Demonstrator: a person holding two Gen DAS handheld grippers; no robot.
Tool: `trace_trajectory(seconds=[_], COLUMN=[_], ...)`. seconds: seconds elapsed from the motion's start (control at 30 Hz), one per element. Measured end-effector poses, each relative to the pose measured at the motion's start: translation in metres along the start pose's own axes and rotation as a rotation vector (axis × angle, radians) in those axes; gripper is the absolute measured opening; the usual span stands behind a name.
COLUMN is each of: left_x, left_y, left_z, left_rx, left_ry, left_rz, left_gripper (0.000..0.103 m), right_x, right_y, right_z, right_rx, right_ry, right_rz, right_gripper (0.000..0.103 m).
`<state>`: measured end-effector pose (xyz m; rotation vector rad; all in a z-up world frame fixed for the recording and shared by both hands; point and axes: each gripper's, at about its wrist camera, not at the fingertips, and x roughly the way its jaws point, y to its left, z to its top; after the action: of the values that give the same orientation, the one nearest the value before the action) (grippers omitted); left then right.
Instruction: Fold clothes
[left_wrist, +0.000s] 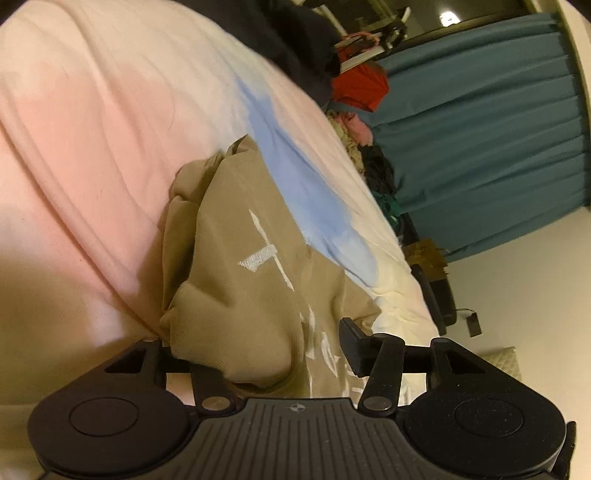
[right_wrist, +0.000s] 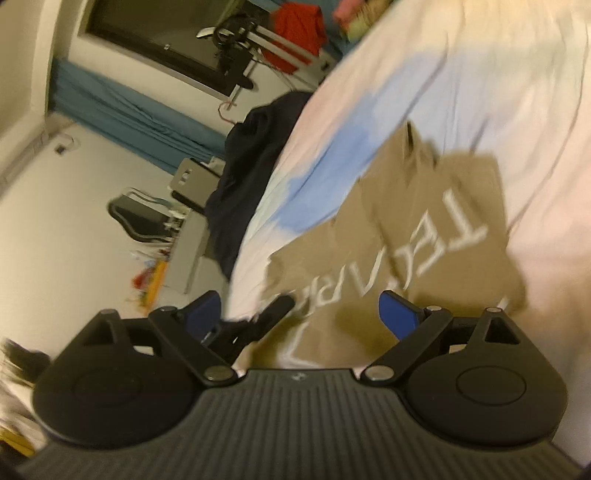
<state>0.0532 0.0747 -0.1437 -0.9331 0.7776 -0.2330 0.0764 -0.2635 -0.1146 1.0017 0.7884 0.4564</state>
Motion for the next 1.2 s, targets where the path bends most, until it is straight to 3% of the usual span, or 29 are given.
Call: trace_trajectory(seconds=[0.13, 0.2, 0.3, 0.43, 0.53, 0.73, 0.87, 1.0, 1.07, 1.2], left_x=[0.006, 0.007, 0.007, 0.008, 0.008, 0.008, 0.008, 0.010, 0.012, 0.014], left_y=[0.001, 0.004, 0.011, 0.016, 0.019, 0.025, 0.030, 0.031, 0.029, 0.026], left_z=[0.002, 0.004, 0.007, 0.009, 0.010, 0.012, 0.014, 0.016, 0.018, 0.019], left_rx=[0.008, -0.017, -0.069, -0.111, -0.132, -0.174, -0.200, -0.208, -0.205, -0.193], left_ry=[-0.013, -0.016, -0.020, -0.030, -0.036, -0.046, -0.050, -0.042, -0.042, -0.042], left_rz=[0.001, -0.029, -0.076, -0.137, -0.159, -0.202, -0.220, -0.217, -0.213, -0.194], left_gripper=[0.025, 0.024, 0.022, 0.021, 0.021, 0.021, 0.021, 0.021, 0.021, 0.021], right_x=[0.007, 0.009, 0.022, 0.036, 0.038, 0.031, 0.023, 0.022, 0.023, 0.023], right_y=[-0.021, -0.030, -0.039, -0.043, -0.050, -0.064, -0.069, -0.072, -0.072, -0.067], right_z=[-0.013, -0.024, -0.033, -0.040, -0.038, -0.032, -0.030, -0.027, -0.026, -0.023], right_rx=[0.189, 0.262, 0.356, 0.389, 0.401, 0.396, 0.400, 0.376, 0.366, 0.314], right_ry=[0.000, -0.027, 0.018, 0.059, 0.010, -0.164, -0.238, -0.256, -0.258, -0.263], right_rz=[0.036, 0.044, 0.110, 0.150, 0.143, 0.028, -0.009, -0.065, -0.090, -0.117], right_gripper=[0.096, 0.096, 0.096, 0.096, 0.096, 0.095, 0.071, 0.057, 0.045, 0.033])
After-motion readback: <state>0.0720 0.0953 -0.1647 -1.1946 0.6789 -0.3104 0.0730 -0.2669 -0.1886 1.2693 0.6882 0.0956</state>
